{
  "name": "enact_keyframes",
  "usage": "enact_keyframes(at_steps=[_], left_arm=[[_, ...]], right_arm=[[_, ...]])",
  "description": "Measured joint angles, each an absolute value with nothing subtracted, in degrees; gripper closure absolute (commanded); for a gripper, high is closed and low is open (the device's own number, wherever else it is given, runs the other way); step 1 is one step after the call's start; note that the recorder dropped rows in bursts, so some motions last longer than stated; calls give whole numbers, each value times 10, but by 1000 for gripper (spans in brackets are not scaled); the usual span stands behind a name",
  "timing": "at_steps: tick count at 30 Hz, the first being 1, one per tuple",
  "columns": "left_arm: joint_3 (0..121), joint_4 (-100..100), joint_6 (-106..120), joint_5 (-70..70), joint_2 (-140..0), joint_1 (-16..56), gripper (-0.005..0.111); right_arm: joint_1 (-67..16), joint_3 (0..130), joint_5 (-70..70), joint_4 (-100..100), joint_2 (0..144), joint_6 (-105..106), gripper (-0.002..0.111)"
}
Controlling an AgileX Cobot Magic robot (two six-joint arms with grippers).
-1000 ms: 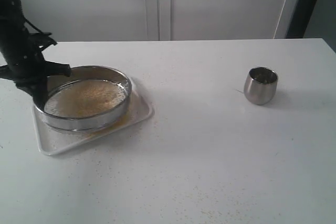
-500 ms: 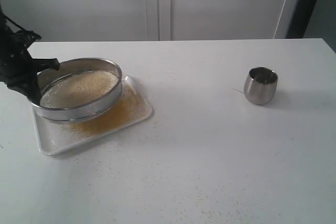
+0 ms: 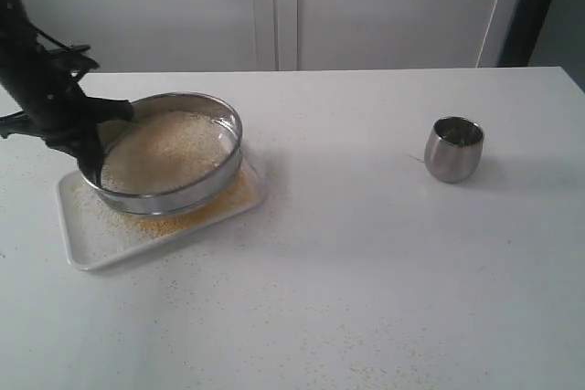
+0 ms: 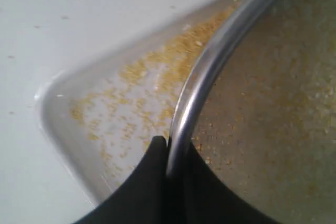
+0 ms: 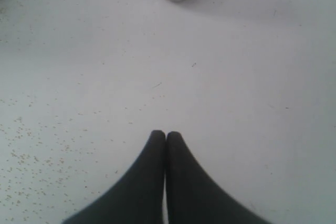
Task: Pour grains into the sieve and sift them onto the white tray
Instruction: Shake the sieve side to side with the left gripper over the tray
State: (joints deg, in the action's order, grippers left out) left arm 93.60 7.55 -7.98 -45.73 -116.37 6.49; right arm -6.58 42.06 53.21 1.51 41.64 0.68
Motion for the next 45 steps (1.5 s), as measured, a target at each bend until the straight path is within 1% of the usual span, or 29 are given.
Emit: enact_keyframes(at_steps=[2,4,7,9,11,13,15,17,19,21,23,25,27,28,29,31,33,34,35,37,39,41,43,45], left_arm=[[933,24,-131,-467,-1154,75,107],[931,0,-175,-477,-1143,67,107],[921,48,-137,-448,-1132,46,107],[916,79,-89,-431,-1132,50,107],[914,60,-97,-435,-1132,66,107],[913,18,-149,-460,-1129,67,107],[912,0,-183,-478,-1123,44,107],[896,37,-148,-448,-1121,23,107],[890,83,-91,-424,-1126,51,107],[889,50,-134,-437,-1124,67,107],[884,34,-184,-443,-1120,37,107],[876,75,-138,-413,-1122,26,107],[874,100,-99,-400,-1127,46,107],[874,88,-100,-405,-1130,68,107],[874,71,-117,-416,-1130,72,107],[873,27,-187,-433,-1119,54,107],[866,40,-178,-396,-1115,41,107],[865,49,-157,-384,-1115,46,107],[865,50,-132,-383,-1118,73,107],[867,20,-153,-402,-1118,87,107],[870,-14,-208,-426,-1116,86,107],[870,-22,-237,-424,-1113,66,107],[869,0,-211,-403,-1113,59,107],[868,23,-171,-391,-1116,68,107]], right_arm=[[-66,421,532,15,416,7,108],[-66,421,532,15,416,7,108],[-66,421,532,15,416,7,108],[-66,421,531,15,416,7,108],[-66,421,531,15,416,7,108],[-66,421,531,15,416,6,108],[-66,421,531,15,416,6,108],[-66,421,531,15,416,5,108],[-66,421,531,15,416,5,108],[-66,421,531,15,416,5,108],[-66,421,531,15,416,0,108],[-66,421,531,15,416,0,108],[-66,421,531,15,416,0,108],[-66,421,531,15,416,0,108],[-66,421,531,15,416,0,108],[-66,421,531,15,416,0,108],[-66,421,531,15,416,0,108],[-66,421,531,15,416,0,108],[-66,421,531,15,416,0,108],[-66,421,531,15,416,0,108],[-66,421,531,15,416,0,108],[-66,421,531,15,416,0,108],[-66,421,531,15,416,0,108],[-66,421,531,15,416,0,108]])
